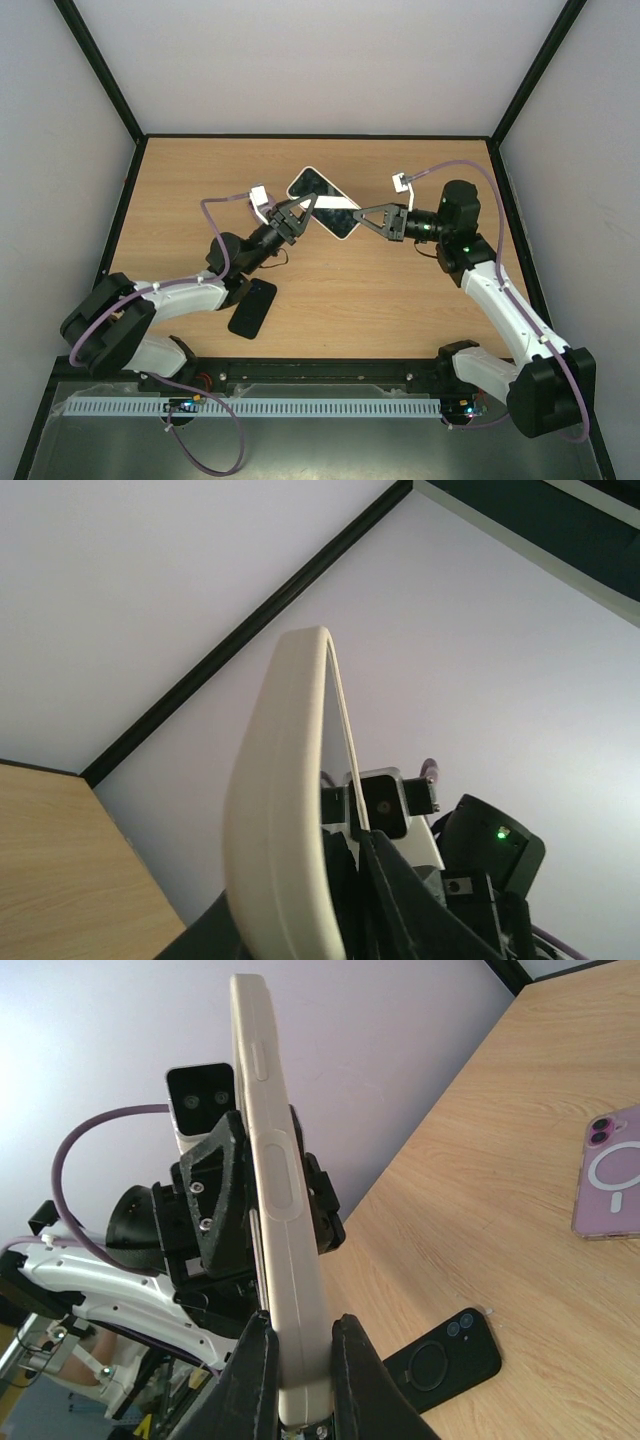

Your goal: Take the phone out of the phone case

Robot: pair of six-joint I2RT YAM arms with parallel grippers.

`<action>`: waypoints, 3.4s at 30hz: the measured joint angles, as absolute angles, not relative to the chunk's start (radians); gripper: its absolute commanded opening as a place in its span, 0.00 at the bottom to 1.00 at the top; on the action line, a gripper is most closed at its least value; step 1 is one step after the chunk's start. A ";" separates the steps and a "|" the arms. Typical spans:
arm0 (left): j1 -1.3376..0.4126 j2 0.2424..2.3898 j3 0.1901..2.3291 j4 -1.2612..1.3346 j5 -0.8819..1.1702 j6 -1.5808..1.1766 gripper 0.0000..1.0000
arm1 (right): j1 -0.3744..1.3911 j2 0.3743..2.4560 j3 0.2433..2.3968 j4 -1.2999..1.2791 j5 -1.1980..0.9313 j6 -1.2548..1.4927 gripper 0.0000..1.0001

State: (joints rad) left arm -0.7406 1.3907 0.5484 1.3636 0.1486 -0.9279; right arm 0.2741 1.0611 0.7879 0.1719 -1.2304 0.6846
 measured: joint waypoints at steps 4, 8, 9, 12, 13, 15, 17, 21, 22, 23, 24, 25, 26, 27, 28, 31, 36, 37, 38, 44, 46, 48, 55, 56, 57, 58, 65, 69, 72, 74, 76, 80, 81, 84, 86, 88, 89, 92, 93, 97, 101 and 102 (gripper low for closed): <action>-0.739 1.389 0.554 1.365 0.165 -0.937 0.13 | 0.271 1.059 0.788 0.152 -1.229 0.645 0.24; -0.725 1.349 0.548 1.330 0.207 -0.926 0.11 | 0.272 1.049 0.788 0.078 -1.189 0.577 0.50; -0.714 1.323 0.542 1.302 0.220 -0.923 0.11 | 0.272 1.044 0.788 0.062 -1.179 0.555 0.54; -0.673 1.229 0.530 1.183 0.247 -0.896 0.10 | 0.272 1.018 0.787 0.022 -1.163 0.500 0.59; -0.662 1.189 0.530 1.129 0.258 -0.876 0.10 | 0.272 1.008 0.787 0.011 -1.159 0.482 0.60; -0.645 1.113 0.530 1.030 0.272 -0.827 0.09 | 0.272 0.984 0.787 -0.017 -1.153 0.441 0.65; -0.640 1.054 0.547 0.913 0.305 -0.767 0.10 | 0.272 0.962 0.787 -0.047 -1.145 0.388 0.66; -0.620 1.023 0.647 0.688 0.436 -0.648 0.10 | 0.272 0.933 0.790 -0.148 -1.126 0.228 0.67; -0.613 1.023 0.678 0.636 0.467 -0.613 0.10 | 0.272 0.932 0.792 -0.181 -1.121 0.184 0.67; -0.605 1.026 0.715 0.577 0.497 -0.586 0.06 | 0.272 0.935 0.797 -0.237 -1.116 0.126 0.67; -0.599 1.032 0.754 0.521 0.524 -0.554 0.03 | 0.272 0.939 0.804 -0.287 -1.114 0.070 0.67; -0.596 1.043 0.795 0.471 0.548 -0.522 0.03 | 0.272 0.945 0.811 -0.341 -1.114 0.013 0.67; -0.595 1.054 0.829 0.433 0.570 -0.501 0.03 | 0.272 0.948 0.815 -0.379 -1.115 -0.032 0.67; -0.594 1.067 0.863 0.396 0.592 -0.472 0.03 | 0.272 0.950 0.820 -0.428 -1.120 -0.089 0.67; -0.594 1.078 0.891 0.360 0.610 -0.447 0.03 | 0.272 0.951 0.821 -0.470 -1.122 -0.137 0.67; -0.584 1.095 0.931 0.254 0.653 -0.374 0.03 | 0.272 0.937 0.813 -0.533 -1.122 -0.227 0.66; -0.566 1.096 0.912 0.155 0.779 -0.310 0.03 | 0.272 0.850 0.716 -0.537 -1.128 -0.303 0.66; -0.564 1.096 0.898 0.161 0.810 -0.313 0.03 | 0.272 0.844 0.702 -0.536 -1.132 -0.307 0.65; -0.563 1.097 0.882 0.170 0.840 -0.319 0.03 | 0.273 0.844 0.696 -0.536 -1.135 -0.311 0.64; -0.565 1.161 0.825 0.247 0.957 -0.388 0.03 | 0.323 0.929 0.759 -0.577 -1.150 -0.426 0.64; -0.562 1.180 0.804 0.295 0.976 -0.423 0.03 | 0.365 0.972 0.794 -0.589 -1.163 -0.460 0.64; -0.558 1.205 0.780 0.366 1.008 -0.481 0.03 | 0.396 1.004 0.812 -0.603 -1.181 -0.492 0.64; -0.534 1.259 0.748 0.574 1.084 -0.672 0.03 | 0.430 1.016 0.765 -0.625 -1.202 -0.559 0.64; -0.530 1.258 0.749 0.587 1.084 -0.678 0.03 | 0.431 1.013 0.760 -0.625 -1.209 -0.561 0.64; -0.527 1.258 0.749 0.591 1.083 -0.680 0.03 | 0.432 1.012 0.758 -0.627 -1.216 -0.562 0.64; -0.526 1.258 0.749 0.591 1.081 -0.681 0.03 | 0.432 1.012 0.758 -0.626 -1.222 -0.563 0.64; -0.522 1.264 0.749 0.625 1.090 -0.714 0.03 | 0.439 1.019 0.758 -0.626 -1.235 -0.575 0.66; -0.531 1.275 0.747 0.655 1.094 -0.733 0.03 | 0.446 1.020 0.758 -0.627 -1.235 -0.587 0.66; -0.539 1.279 0.744 0.660 1.093 -0.734 0.03 | 0.446 1.012 0.754 -0.628 -1.235 -0.598 0.66; -0.544 1.284 0.744 0.661 1.092 -0.735 0.03 | 0.447 1.002 0.748 -0.632 -1.237 -0.609 0.65; -0.548 1.291 0.744 0.663 1.092 -0.740 0.03 | 0.448 0.997 0.747 -0.652 -1.249 -0.637 0.65; -0.573 1.314 0.744 0.668 1.087 -0.747 0.03 | 0.453 0.997 0.747 -0.710 -1.283 -0.707 0.62; -0.579 1.318 0.744 0.668 1.087 -0.749 0.03 | 0.454 0.997 0.747 -0.714 -1.287 -0.713 0.60; -0.597 1.328 0.744 0.668 1.085 -0.749 0.03 | 0.458 1.008 0.747 -0.714 -1.306 -0.710 0.54; -0.602 1.329 0.744 0.668 1.087 -0.750 0.03 | 0.462 1.022 0.756 -0.714 -1.312 -0.696 0.53; -0.604 1.330 0.744 0.669 1.092 -0.751 0.03 | 0.471 1.043 0.778 -0.715 -1.317 -0.692 0.52; -0.604 1.330 0.744 0.670 1.094 -0.753 0.03 | 0.476 1.056 0.796 -0.717 -1.321 -0.693 0.52; -0.604 1.330 0.744 0.675 1.100 -0.754 0.03 | 0.487 1.089 0.842 -0.717 -1.333 -0.700 0.51; -0.604 1.330 0.744 0.675 1.100 -0.755 0.03 | 0.490 1.095 0.847 -0.714 -1.340 -0.702 0.51; -0.605 1.330 0.744 0.675 1.106 -0.760 0.03 | 0.493 1.100 0.834 -0.707 -1.346 -0.706 0.49; -0.605 1.332 0.744 0.677 1.116 -0.768 0.03 | 0.493 1.079 0.790 -0.678 -1.341 -0.683 0.47; -0.605 1.332 0.744 0.675 1.117 -0.768 0.03 | 0.493 1.072 0.783 -0.673 -1.338 -0.680 0.46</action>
State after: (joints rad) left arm -0.6048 1.3319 0.7444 0.6750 1.1168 -0.7677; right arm 0.4934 1.0718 0.7830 -0.6727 -1.3376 -0.6800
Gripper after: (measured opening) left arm 0.086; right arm 0.483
